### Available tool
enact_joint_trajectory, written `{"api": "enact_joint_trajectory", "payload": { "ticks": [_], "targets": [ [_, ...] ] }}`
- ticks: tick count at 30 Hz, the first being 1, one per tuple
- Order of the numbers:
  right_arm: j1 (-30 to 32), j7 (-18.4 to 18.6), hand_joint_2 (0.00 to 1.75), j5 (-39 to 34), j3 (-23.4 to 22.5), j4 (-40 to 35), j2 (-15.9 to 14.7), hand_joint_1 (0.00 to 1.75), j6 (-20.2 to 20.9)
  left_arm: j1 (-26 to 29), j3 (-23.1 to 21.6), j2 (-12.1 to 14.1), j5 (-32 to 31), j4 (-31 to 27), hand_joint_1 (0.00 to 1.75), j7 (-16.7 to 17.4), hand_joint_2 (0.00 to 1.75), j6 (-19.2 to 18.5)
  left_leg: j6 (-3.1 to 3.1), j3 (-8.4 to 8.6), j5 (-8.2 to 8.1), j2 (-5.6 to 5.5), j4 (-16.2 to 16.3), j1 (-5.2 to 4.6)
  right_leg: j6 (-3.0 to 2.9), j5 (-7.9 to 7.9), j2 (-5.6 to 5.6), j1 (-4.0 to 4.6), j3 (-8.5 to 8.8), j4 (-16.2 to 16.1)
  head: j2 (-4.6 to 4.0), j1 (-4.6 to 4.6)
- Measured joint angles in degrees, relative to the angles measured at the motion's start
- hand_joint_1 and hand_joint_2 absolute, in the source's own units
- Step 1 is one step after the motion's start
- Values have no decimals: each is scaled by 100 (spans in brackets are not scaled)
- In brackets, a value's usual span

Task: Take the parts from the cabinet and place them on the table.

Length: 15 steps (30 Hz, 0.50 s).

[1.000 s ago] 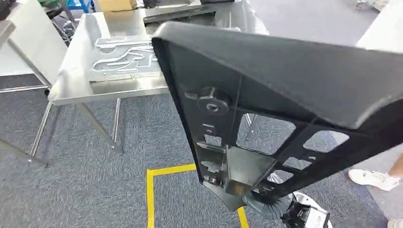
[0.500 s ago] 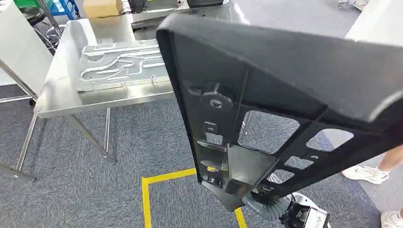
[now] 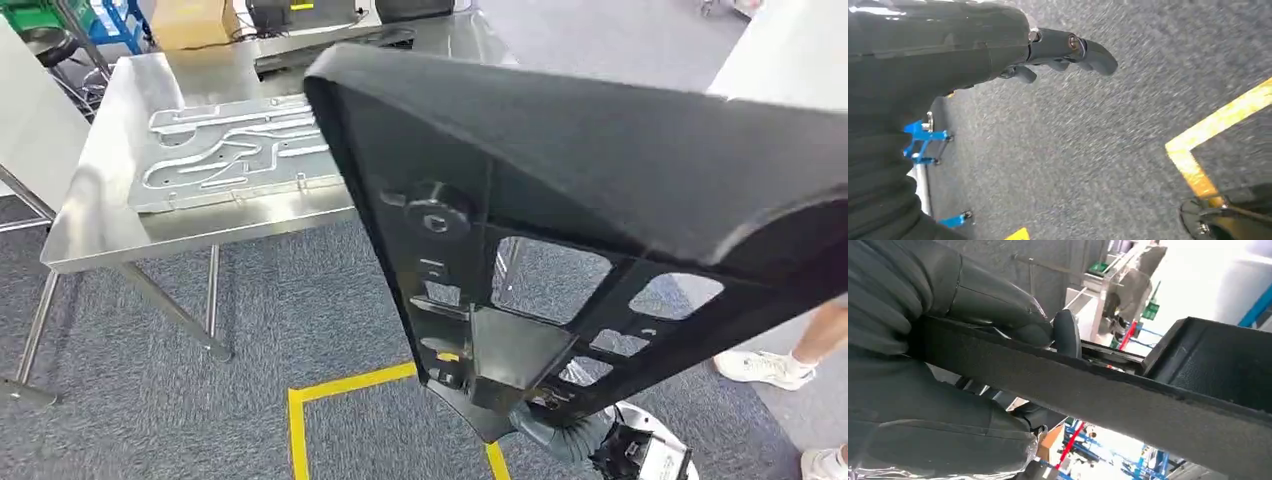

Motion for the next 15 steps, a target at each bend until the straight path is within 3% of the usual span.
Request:
{"api": "enact_joint_trajectory", "payload": {
  "ticks": [3,4,5,7,8,9,10,11,13,14,15],
  "targets": [
    [-12,46,175,108,9,0,0,175,-44,-20,0,0,0,0,0,-2,175,0,72,-14,-14,-48,-15,-24,90,-21,-56,-37,32,-61,0,0],
    [-24,50,175,123,11,-7,0,175,-57,-15,0,-2,0,0,0,-5,175,0,102,79,26,-76,-106,73,124,-60,-63,-31,66,-45,0,0],
    [-34,51,175,129,18,-9,17,175,-66,-1,2,-2,0,0,0,-9,175,0,111,137,23,-105,-156,60,152,-112,-59,-36,26,103,0,2],
    [-40,55,175,134,17,-4,20,175,-74,-13,2,-2,0,0,0,-13,175,0,168,181,-6,-137,-168,60,198,-489,-41,-63,-448,956,0,2],
    [-33,59,175,140,22,4,20,175,-72,-12,2,-2,0,0,0,-15,175,0,172,195,-30,-167,-167,60,220,-621,-41,-77,-711,1372,0,2],
    [-29,59,175,140,22,11,20,175,-72,-18,2,-2,0,0,0,-15,175,0,168,216,-55,-181,-163,60,243,-655,-41,-97,-953,1697,0,2],
    [-30,59,175,138,22,11,20,175,-74,-5,2,-4,0,0,0,-17,175,0,165,257,-90,-194,-162,64,265,-506,-42,-120,-1051,1724,0,0],
    [-31,57,175,136,22,11,20,175,-74,6,2,-4,0,0,0,-17,175,0,148,309,-126,-216,-161,71,277,-255,-42,-140,-999,1483,0,2],
    [-34,53,175,127,20,9,20,175,-74,16,2,-11,0,0,0,-24,175,0,99,439,-223,-244,-143,87,297,391,-43,-173,-631,514,0,2],
    [-35,53,175,123,20,11,20,175,-74,19,2,-13,0,0,0,-24,175,-2,54,436,-275,-250,-137,80,295,515,-34,-188,-512,145,-2,2],
    [-36,55,175,121,20,11,22,175,-74,-4,2,-13,0,0,0,-24,175,0,7,424,-343,-261,-86,44,246,394,-14,-144,-446,25,0,2]
  ]
}}
